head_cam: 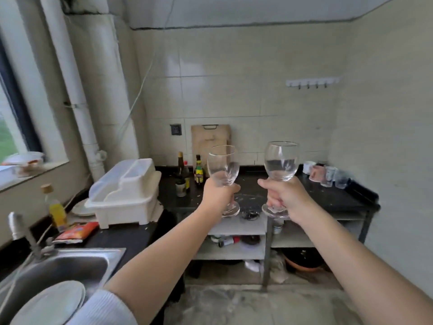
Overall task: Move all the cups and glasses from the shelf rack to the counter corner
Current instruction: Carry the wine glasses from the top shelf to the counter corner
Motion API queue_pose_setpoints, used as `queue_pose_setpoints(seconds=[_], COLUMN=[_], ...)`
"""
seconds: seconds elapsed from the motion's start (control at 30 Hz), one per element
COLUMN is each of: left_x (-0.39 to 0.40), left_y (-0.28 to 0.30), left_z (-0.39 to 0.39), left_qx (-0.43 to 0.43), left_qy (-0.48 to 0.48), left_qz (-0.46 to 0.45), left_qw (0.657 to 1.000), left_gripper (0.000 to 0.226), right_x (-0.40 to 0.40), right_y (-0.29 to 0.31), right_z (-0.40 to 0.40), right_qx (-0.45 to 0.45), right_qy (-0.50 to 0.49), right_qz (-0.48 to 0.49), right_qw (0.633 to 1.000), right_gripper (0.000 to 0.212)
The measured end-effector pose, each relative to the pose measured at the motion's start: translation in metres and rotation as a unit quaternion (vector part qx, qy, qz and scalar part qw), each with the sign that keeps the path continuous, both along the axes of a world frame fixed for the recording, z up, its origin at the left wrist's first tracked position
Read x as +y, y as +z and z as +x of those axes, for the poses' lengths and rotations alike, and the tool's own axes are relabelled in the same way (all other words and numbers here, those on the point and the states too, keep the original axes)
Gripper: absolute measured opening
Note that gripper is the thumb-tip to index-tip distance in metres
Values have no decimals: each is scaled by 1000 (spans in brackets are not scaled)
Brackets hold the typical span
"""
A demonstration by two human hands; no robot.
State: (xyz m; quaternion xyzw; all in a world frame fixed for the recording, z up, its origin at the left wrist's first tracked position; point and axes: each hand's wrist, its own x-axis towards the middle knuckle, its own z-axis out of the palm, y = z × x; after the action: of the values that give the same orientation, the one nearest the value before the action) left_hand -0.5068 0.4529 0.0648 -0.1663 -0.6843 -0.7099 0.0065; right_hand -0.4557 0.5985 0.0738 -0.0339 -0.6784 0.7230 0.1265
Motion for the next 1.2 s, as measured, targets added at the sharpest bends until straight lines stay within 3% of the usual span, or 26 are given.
queue_pose_setpoints(seconds=[0.2, 0.37, 0.57, 0.63, 0.67, 0.73, 0.8, 1.0, 1.2], left_x=[104, 172, 259, 288, 304, 333, 362, 449, 537], left_y=[-6, -7, 3, 1, -1, -10, -18, -34, -45], left_z=[-75, -154, -262, -293, -309, -335, -358, -420, -482], left_qx=[0, -18, -41, -50, -60, -78, -92, -84, -94], left_qy=[-56, -180, -231, -241, -247, -241, -216, -196, -135], left_qz=[-24, -11, 24, 43, 45, 33, 15, -48, -45], left_qw=[998, 984, 972, 968, 966, 967, 972, 976, 985], left_gripper=[36, 35, 31, 31, 30, 28, 28, 29, 31], right_x=[96, 165, 250, 282, 296, 325, 355, 442, 541], right_y=[-15, -23, -20, -29, -32, -44, -56, -66, -76], right_z=[-58, -121, -210, -236, -246, -265, -285, -351, -419], right_qx=[0, 24, 58, 37, 27, 1, -27, -54, -83], right_qy=[-50, -62, -99, -119, -141, -167, -196, -218, -194], right_qz=[1, -30, -64, -66, -68, -67, -88, -113, -106], right_qw=[999, 997, 991, 990, 987, 984, 976, 968, 972], right_gripper=[42, 49, 10, 32, 29, 4, 17, 23, 33])
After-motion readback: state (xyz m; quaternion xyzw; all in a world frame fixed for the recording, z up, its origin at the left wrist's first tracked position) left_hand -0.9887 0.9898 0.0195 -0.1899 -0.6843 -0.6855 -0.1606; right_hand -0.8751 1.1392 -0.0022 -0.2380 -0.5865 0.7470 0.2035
